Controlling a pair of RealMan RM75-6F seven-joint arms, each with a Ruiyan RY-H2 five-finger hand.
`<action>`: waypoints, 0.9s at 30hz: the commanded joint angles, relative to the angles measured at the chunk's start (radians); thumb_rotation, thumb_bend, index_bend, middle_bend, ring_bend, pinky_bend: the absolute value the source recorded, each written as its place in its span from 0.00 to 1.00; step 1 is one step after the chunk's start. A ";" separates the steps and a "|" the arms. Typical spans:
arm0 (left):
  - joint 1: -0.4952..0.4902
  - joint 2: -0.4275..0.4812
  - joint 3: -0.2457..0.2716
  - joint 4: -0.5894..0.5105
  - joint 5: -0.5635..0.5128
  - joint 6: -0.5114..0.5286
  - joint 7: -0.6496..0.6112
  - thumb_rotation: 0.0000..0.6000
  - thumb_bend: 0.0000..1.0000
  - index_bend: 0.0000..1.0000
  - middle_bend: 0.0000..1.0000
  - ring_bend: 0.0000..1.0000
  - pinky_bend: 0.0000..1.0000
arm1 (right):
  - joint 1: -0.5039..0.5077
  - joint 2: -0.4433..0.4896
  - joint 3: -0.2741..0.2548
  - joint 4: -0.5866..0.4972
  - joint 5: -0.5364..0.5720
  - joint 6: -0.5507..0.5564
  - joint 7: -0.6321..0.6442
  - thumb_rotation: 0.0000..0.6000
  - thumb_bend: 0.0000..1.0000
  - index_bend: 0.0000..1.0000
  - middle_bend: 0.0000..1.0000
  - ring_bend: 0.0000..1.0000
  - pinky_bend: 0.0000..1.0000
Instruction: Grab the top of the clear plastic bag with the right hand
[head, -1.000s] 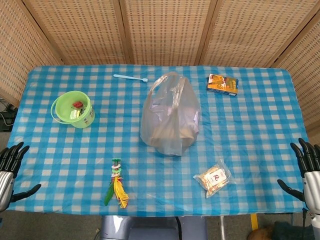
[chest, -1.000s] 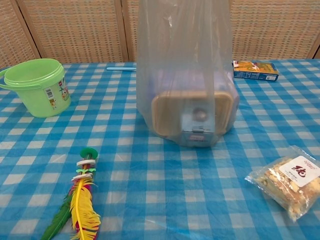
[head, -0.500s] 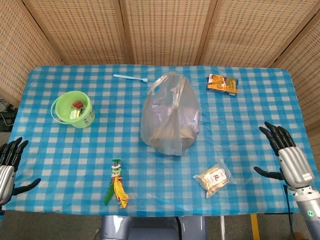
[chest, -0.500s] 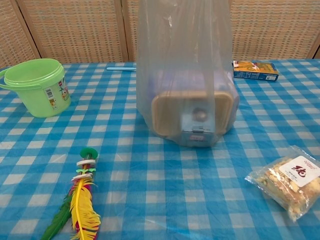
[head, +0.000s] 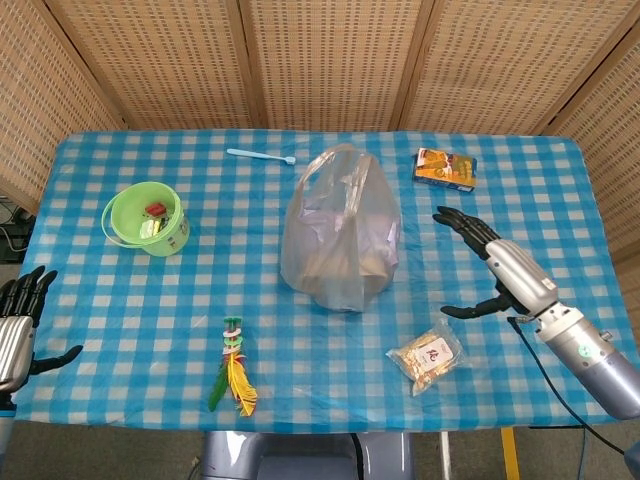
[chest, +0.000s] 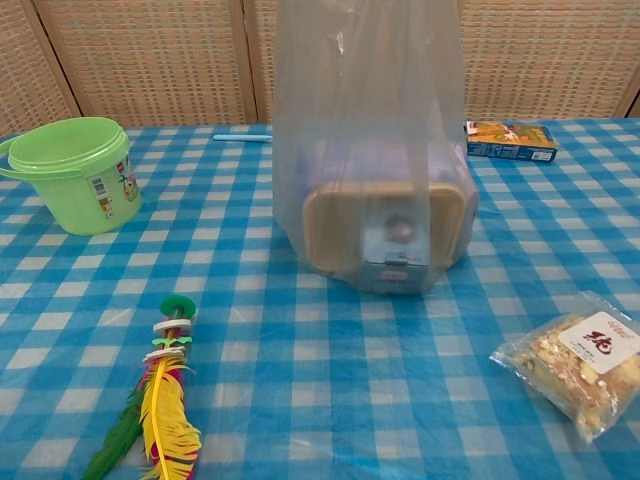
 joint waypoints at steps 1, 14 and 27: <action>-0.009 -0.001 -0.009 0.001 -0.022 -0.013 0.004 1.00 0.00 0.00 0.00 0.00 0.00 | 0.100 0.001 0.026 0.005 0.031 -0.113 0.071 1.00 0.00 0.05 0.00 0.00 0.00; -0.029 0.011 -0.032 0.013 -0.093 -0.049 -0.021 1.00 0.00 0.00 0.00 0.00 0.00 | 0.284 -0.051 0.092 -0.012 0.119 -0.270 0.238 1.00 0.00 0.09 0.00 0.00 0.00; -0.037 0.028 -0.045 0.023 -0.134 -0.069 -0.060 1.00 0.00 0.00 0.00 0.00 0.00 | 0.467 -0.170 0.170 0.076 0.318 -0.492 0.354 1.00 0.00 0.09 0.00 0.00 0.00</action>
